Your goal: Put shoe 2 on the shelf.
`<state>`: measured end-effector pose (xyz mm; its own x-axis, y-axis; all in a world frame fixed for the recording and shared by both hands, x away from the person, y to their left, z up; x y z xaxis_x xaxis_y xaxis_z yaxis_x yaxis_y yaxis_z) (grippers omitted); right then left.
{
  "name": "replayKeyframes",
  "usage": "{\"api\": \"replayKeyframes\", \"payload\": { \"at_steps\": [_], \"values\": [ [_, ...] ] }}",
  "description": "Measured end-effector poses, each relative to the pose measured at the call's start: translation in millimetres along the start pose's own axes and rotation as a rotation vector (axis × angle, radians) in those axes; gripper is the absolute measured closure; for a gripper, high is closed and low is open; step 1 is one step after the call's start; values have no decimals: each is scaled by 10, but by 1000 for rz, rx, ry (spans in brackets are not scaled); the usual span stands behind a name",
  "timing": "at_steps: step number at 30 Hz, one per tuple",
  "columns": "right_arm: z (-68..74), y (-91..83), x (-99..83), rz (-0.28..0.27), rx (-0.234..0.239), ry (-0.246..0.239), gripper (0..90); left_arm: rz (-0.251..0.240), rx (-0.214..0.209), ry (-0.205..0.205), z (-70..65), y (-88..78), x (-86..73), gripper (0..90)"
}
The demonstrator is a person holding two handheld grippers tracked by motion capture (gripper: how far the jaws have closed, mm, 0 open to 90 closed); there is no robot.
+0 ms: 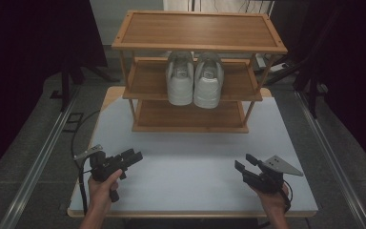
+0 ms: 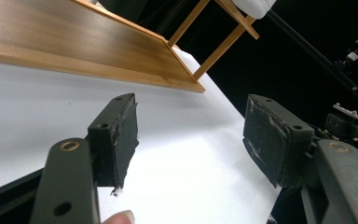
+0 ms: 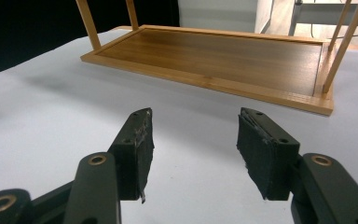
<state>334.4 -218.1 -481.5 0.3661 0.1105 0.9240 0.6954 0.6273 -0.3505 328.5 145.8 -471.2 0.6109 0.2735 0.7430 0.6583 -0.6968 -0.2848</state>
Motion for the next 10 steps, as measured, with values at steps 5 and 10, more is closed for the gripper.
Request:
{"api": "replayKeyframes", "payload": {
  "at_steps": [5,10],
  "values": [
    [-23,-9,-22,2,-6,6,447,5,-1,5,-12,8,-12,350],
    [-86,-8,-86,17,-25,20,417,1,-3,7,-19,7,-1,349]
  ]
}}
Point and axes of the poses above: each handheld gripper's, and its own axes: y roughly forward along the jaws, x roughly out of its top, z roughly to its left, the point moved 10 cm from there along y, roughly forward along the jaws, and after that the axes turned 7 degrees about x, right-handed, at the moved point
